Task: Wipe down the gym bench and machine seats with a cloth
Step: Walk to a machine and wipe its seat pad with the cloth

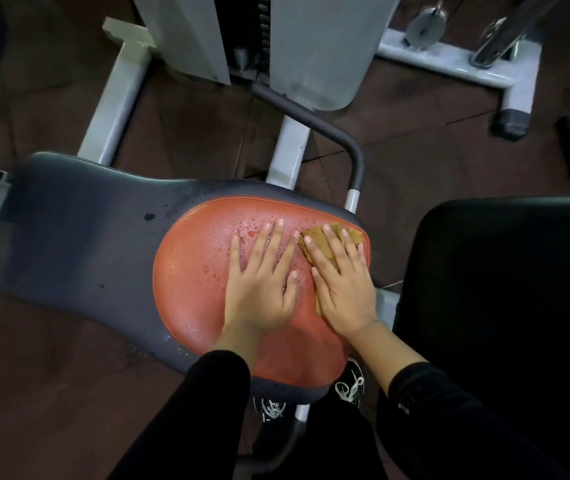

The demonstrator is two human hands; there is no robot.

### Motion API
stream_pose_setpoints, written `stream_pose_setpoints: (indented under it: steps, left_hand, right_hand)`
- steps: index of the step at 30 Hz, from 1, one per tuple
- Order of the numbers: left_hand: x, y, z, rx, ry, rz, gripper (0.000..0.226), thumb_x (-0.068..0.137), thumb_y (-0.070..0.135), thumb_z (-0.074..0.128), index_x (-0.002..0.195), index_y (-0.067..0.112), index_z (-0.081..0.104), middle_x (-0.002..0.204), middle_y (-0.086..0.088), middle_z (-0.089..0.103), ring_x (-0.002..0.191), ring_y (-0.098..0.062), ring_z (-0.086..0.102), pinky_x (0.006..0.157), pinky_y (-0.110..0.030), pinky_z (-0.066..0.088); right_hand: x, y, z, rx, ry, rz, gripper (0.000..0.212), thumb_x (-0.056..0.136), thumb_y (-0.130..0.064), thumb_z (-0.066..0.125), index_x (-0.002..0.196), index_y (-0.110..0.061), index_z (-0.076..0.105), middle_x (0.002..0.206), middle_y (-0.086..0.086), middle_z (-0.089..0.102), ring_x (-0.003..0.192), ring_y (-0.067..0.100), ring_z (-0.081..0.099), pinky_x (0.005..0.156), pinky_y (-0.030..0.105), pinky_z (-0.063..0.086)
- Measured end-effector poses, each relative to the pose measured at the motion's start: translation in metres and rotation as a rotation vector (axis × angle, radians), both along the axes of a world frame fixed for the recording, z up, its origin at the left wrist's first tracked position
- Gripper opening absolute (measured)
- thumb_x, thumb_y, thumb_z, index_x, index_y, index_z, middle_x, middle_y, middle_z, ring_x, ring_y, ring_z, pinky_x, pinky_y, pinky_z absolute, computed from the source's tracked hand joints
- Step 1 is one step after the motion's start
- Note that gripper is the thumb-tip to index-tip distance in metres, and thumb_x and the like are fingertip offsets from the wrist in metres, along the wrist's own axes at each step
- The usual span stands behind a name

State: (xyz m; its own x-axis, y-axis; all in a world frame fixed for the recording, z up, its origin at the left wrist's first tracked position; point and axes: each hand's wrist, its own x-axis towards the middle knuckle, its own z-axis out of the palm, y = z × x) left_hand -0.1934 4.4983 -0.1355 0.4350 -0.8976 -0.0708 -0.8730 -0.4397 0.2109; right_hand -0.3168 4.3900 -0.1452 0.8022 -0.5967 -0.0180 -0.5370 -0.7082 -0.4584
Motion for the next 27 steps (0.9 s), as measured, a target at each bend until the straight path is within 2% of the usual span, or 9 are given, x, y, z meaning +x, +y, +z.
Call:
stream_pose_setpoints:
  steps: [5,9,10,14,17,19,21,22,27]
  left_hand:
    - [-0.001,-0.001,0.001,0.046,-0.004,0.023,0.062,0.095,0.036,0.031,0.152,0.012,0.028,0.16,-0.004,0.022,0.149,-0.018,0.014,0.118,-0.057,0.008]
    - [-0.001,-0.001,0.001,0.065,-0.006,0.017,0.063,0.095,0.037,0.031,0.153,0.012,0.025,0.16,-0.003,0.019,0.149,-0.017,0.012,0.118,-0.055,0.006]
    - [0.0,-0.001,0.001,0.063,-0.005,0.018,0.063,0.095,0.037,0.031,0.153,0.012,0.024,0.16,-0.003,0.019,0.149,-0.017,0.012,0.118,-0.055,0.006]
    - [-0.001,-0.002,0.0,0.044,-0.015,0.025,0.063,0.095,0.037,0.031,0.152,0.012,0.026,0.16,-0.003,0.019,0.149,-0.018,0.014,0.119,-0.054,0.005]
    - [0.0,-0.002,-0.001,0.031,-0.018,0.022,0.063,0.094,0.036,0.03,0.152,0.011,0.027,0.16,-0.004,0.02,0.149,-0.019,0.014,0.118,-0.055,0.007]
    - [0.0,-0.001,-0.001,0.026,-0.016,0.022,0.063,0.094,0.036,0.03,0.152,0.011,0.027,0.16,-0.004,0.02,0.149,-0.019,0.014,0.118,-0.056,0.008]
    - [-0.001,-0.001,-0.001,0.023,-0.016,0.022,0.063,0.094,0.035,0.03,0.152,0.011,0.027,0.16,-0.005,0.021,0.149,-0.019,0.014,0.118,-0.055,0.008]
    - [-0.001,-0.002,-0.002,0.02,-0.013,0.024,0.062,0.094,0.035,0.029,0.152,0.01,0.028,0.16,-0.005,0.021,0.149,-0.019,0.015,0.118,-0.055,0.008]
    - [-0.001,-0.001,-0.002,0.035,-0.006,0.025,0.063,0.095,0.036,0.03,0.152,0.01,0.025,0.16,-0.004,0.019,0.149,-0.017,0.011,0.119,-0.053,0.006]
  right_hand:
    - [0.023,-0.026,-0.001,-0.015,-0.048,0.044,0.043,0.099,-0.027,0.034,0.141,-0.028,0.039,0.151,0.004,0.033,0.142,0.024,0.024,0.116,0.045,0.018]
    - [0.03,-0.048,-0.006,0.011,-0.097,-0.018,0.041,0.099,-0.021,0.035,0.139,-0.02,0.044,0.143,0.005,0.043,0.135,0.023,0.036,0.116,0.032,0.021]
    - [0.026,-0.049,-0.007,0.016,-0.098,-0.057,0.041,0.1,-0.021,0.034,0.139,-0.02,0.043,0.143,0.005,0.043,0.135,0.022,0.035,0.117,0.03,0.019]
    - [-0.004,-0.032,-0.01,0.123,-0.116,-0.273,0.043,0.102,-0.02,0.029,0.144,-0.021,0.034,0.152,-0.002,0.028,0.143,0.013,0.018,0.119,0.038,0.015]
    - [-0.017,0.001,-0.01,0.153,-0.072,-0.351,0.046,0.101,-0.024,0.025,0.146,-0.022,0.03,0.157,-0.003,0.015,0.145,0.017,0.011,0.118,0.023,0.003]
    - [-0.013,0.02,-0.008,0.085,-0.046,-0.314,0.047,0.099,-0.022,0.028,0.145,-0.019,0.032,0.156,0.001,0.016,0.145,0.027,0.013,0.119,0.034,0.009]
    - [-0.002,0.025,-0.006,0.036,-0.026,-0.227,0.047,0.098,-0.02,0.03,0.145,-0.018,0.034,0.155,0.004,0.022,0.145,0.028,0.014,0.116,0.048,0.018]
    - [0.006,0.022,-0.005,0.029,-0.018,-0.175,0.047,0.098,-0.02,0.031,0.145,-0.02,0.034,0.155,0.003,0.023,0.145,0.026,0.013,0.115,0.05,0.019]
    - [0.044,-0.026,-0.002,0.025,-0.001,0.026,0.048,0.097,-0.018,0.035,0.145,-0.024,0.034,0.154,0.002,0.028,0.144,0.021,0.018,0.118,0.043,0.017]
